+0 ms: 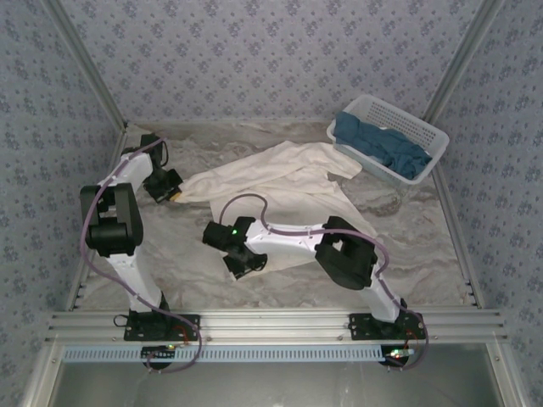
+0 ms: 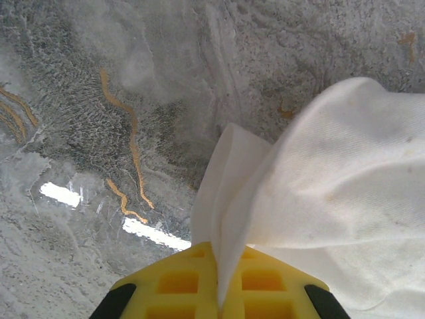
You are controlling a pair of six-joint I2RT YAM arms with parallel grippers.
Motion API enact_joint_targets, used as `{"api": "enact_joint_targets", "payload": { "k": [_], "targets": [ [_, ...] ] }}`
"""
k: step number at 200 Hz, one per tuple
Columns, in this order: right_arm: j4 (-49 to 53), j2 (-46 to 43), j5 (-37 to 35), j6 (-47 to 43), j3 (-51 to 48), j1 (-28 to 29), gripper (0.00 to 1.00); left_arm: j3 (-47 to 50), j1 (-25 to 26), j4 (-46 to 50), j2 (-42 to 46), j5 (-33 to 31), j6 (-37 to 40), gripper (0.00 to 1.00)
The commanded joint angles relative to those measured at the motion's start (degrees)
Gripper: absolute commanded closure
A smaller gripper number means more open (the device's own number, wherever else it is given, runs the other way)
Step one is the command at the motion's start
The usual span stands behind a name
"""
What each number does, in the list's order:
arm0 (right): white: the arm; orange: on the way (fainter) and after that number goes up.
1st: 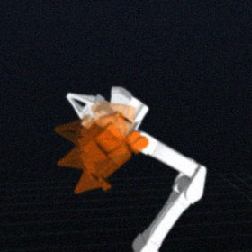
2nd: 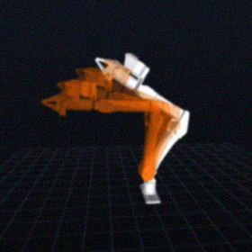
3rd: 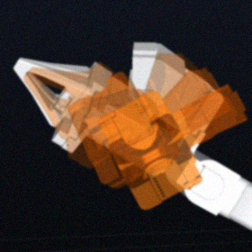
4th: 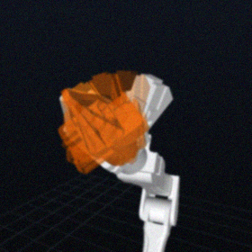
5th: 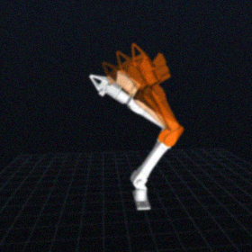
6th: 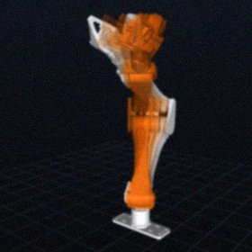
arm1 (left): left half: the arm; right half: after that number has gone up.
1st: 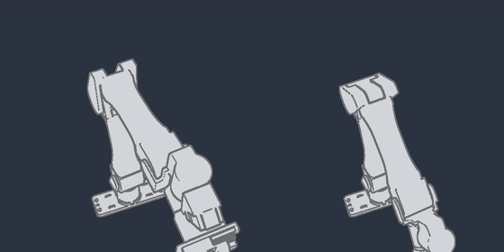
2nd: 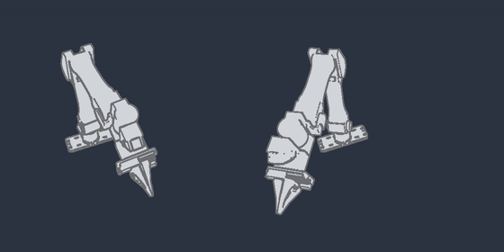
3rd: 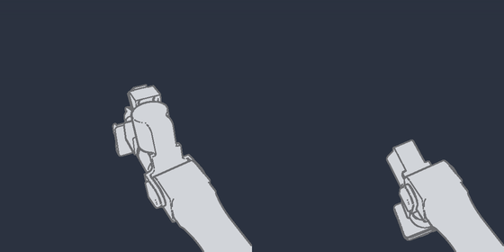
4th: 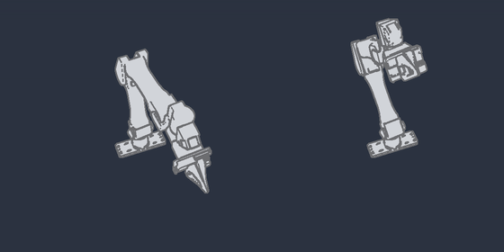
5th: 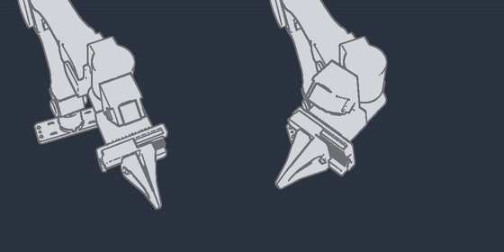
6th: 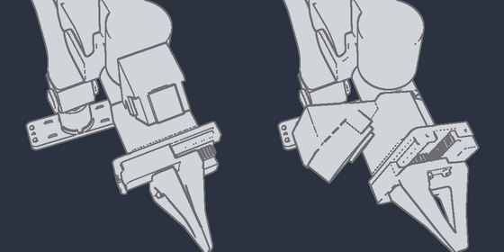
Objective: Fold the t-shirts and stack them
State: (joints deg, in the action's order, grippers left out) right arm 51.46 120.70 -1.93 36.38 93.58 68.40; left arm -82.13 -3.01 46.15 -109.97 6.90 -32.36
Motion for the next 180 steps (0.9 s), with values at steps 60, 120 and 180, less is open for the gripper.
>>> {"api": "enact_joint_targets", "payload": {
  "k": [60,120,180],
  "targets": [
    [4.9,4.3,-3.1,-3.8,12.8,4.9,0.51,-2.6,-0.3,1.3,-1.4,0.9,1.0,1.0],
    [5.1,8.5,-0.2,-4.3,15.1,4.8,0.67,-2.5,-0.3,1.2,-1.9,0.9,1.0,1.0],
    [6.5,10.1,0.1,-3.4,13.9,3.8,0.63,-2.5,-0.3,1.0,-2.1,1.2,0.7,1.0]
  ]
}}
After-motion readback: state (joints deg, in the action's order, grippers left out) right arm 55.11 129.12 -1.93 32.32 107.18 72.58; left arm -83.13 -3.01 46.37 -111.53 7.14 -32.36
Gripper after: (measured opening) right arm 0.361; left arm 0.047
